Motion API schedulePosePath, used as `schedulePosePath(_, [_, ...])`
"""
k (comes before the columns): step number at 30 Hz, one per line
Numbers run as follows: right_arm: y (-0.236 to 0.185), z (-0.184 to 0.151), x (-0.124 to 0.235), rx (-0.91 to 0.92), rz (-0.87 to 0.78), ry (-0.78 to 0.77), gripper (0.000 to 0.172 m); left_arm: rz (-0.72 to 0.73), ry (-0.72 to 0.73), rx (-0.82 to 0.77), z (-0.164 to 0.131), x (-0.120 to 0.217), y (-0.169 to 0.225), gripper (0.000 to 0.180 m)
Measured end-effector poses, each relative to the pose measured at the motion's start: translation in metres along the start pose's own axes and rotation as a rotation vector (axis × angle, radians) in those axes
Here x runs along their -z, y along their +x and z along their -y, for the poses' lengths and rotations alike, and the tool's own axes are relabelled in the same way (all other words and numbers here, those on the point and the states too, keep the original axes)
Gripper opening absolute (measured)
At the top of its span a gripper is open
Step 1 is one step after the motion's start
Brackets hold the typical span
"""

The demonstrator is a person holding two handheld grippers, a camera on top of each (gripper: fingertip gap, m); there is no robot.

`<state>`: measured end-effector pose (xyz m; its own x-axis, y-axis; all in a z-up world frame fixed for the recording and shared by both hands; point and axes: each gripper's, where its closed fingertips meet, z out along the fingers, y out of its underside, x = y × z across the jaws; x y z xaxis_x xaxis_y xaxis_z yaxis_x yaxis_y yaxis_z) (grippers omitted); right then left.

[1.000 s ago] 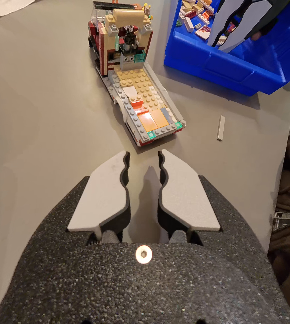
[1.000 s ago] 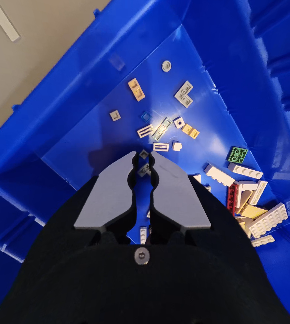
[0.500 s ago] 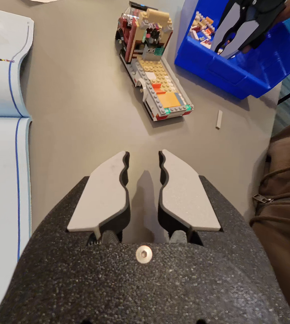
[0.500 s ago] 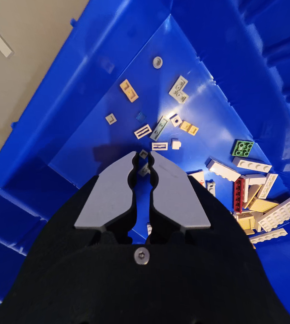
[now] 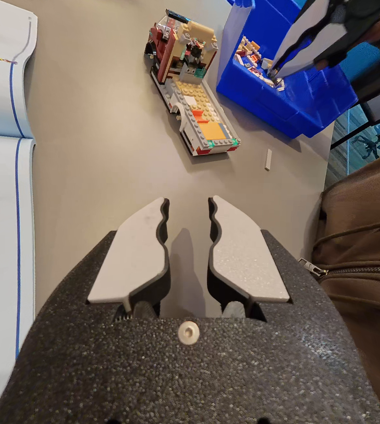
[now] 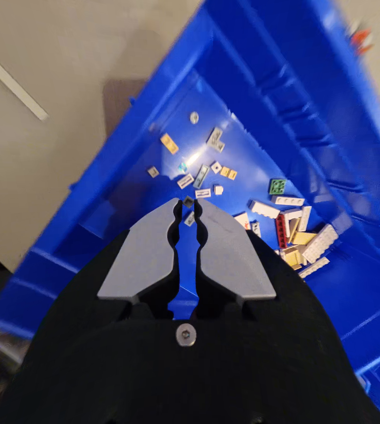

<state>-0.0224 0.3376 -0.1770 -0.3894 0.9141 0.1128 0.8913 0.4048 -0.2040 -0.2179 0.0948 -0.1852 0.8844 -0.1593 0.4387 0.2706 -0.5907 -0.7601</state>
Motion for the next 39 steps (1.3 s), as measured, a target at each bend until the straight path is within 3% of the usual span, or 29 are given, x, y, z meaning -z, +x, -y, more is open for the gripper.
schedulePosePath(3, [-0.021,0.036,0.028,0.008,-0.008,0.157,0.010,0.002,-0.009,0.002,-0.001,-0.001,-0.001,0.034])
schedulePosePath(6, [-0.060,0.068,0.033,0.054,0.029,0.253,0.009,0.008,-0.021,-0.009,-0.002,-0.003,0.000,0.034])
schedulePosePath(9, [-0.102,0.085,0.020,0.127,0.054,0.253,0.010,0.011,-0.023,-0.013,-0.003,-0.003,0.000,0.034])
schedulePosePath(12, [-0.125,0.081,-0.002,0.201,0.029,0.171,0.010,0.008,-0.024,-0.008,-0.003,-0.003,0.000,0.034])
schedulePosePath(15, [-0.122,0.073,-0.011,0.276,-0.090,0.095,0.010,0.006,-0.031,-0.006,-0.003,-0.004,0.000,0.034])
schedulePosePath(23, [-0.125,0.085,-0.011,0.395,-0.070,0.080,0.010,0.017,-0.047,-0.015,-0.004,-0.007,-0.001,0.034])
schedulePosePath(29, [-0.114,0.092,-0.042,0.495,-0.042,-0.028,0.011,0.031,-0.020,-0.022,-0.002,-0.004,-0.001,0.034])
schedulePosePath(31, [-0.115,0.087,-0.049,0.505,-0.019,-0.063,0.011,0.024,0.000,-0.006,0.000,-0.001,-0.002,0.034])
schedulePosePath(39, [-0.104,0.091,-0.038,0.407,-0.052,0.034,0.022,-0.003,-0.025,0.014,-0.002,-0.004,-0.001,0.034])
